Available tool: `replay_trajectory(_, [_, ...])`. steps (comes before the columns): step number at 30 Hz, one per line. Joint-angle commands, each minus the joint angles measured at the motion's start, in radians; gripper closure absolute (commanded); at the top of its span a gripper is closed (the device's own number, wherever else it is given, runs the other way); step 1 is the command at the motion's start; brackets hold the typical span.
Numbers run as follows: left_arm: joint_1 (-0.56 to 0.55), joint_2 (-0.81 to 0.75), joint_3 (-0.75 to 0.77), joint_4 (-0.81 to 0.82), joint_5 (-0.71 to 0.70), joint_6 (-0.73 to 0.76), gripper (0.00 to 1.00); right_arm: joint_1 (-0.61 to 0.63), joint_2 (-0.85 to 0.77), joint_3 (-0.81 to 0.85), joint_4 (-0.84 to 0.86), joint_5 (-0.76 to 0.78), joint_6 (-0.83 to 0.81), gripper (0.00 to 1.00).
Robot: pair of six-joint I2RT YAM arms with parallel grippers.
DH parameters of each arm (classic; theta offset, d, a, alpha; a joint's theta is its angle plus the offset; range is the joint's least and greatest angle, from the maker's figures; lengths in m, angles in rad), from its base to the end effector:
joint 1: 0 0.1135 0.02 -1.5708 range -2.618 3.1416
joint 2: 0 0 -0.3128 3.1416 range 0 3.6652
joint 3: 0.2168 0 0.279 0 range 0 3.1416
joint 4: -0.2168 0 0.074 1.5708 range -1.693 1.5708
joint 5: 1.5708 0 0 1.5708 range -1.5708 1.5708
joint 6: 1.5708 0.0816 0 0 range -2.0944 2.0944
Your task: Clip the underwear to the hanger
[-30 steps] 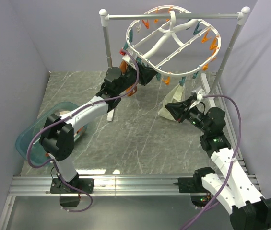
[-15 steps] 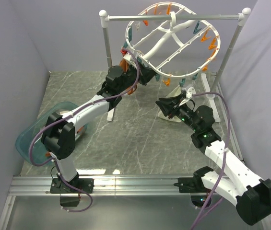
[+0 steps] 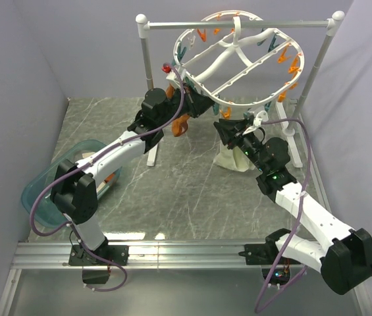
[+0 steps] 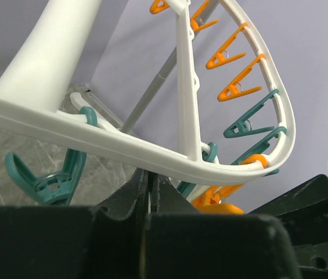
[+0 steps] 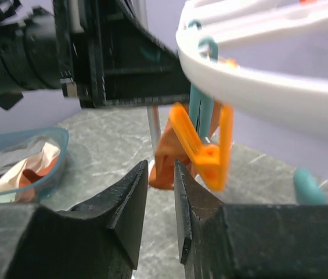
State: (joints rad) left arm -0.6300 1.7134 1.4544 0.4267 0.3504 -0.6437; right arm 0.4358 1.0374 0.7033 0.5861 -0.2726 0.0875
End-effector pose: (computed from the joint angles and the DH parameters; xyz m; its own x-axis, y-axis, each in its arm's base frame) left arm 0.3808 -0.3123 0.4365 -0.3883 -0.4145 -0.8230 0.7423 0.3885 -0.5459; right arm 0.2498 0.1406 0.3882 0.1690 0.1715 -0.9706 -0.6602 0.7509 0.0178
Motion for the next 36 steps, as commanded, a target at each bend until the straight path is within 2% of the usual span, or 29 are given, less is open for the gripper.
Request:
replay_trajectory(1, [0.0, -0.034, 0.041, -0.035, 0.021, -0.048, 1.0, 0.014, 0.015, 0.059, 0.103, 0.019, -0.022, 0.68])
replay_trajectory(12, [-0.002, -0.041, 0.029, -0.014, 0.012, -0.054, 1.0, 0.021, -0.025, 0.001, 0.014, 0.023, -0.011, 0.74])
replay_trajectory(17, [0.0, -0.041, 0.037, -0.017, 0.015, -0.053, 1.0, 0.029, -0.028, -0.024, 0.034, -0.043, 0.008, 0.78])
replay_trajectory(22, [-0.002, -0.044, 0.037, -0.023, 0.013, -0.054, 1.0, 0.043, 0.035, 0.033, 0.067, -0.08, -0.023, 0.78])
replay_trajectory(27, [-0.004, -0.054, 0.02, -0.011, 0.015, -0.062, 1.0, 0.041, 0.095, 0.094, 0.08, 0.022, -0.054, 0.76])
replay_trajectory(33, [-0.004, -0.066, 0.008, -0.014, 0.022, -0.057, 1.0, 0.043, 0.105, 0.093, 0.11, 0.101, -0.078, 0.76])
replay_trajectory(36, [-0.002, -0.072, 0.0, -0.012, 0.029, -0.059, 1.0, 0.04, 0.113, 0.099, 0.132, 0.098, -0.078, 0.75])
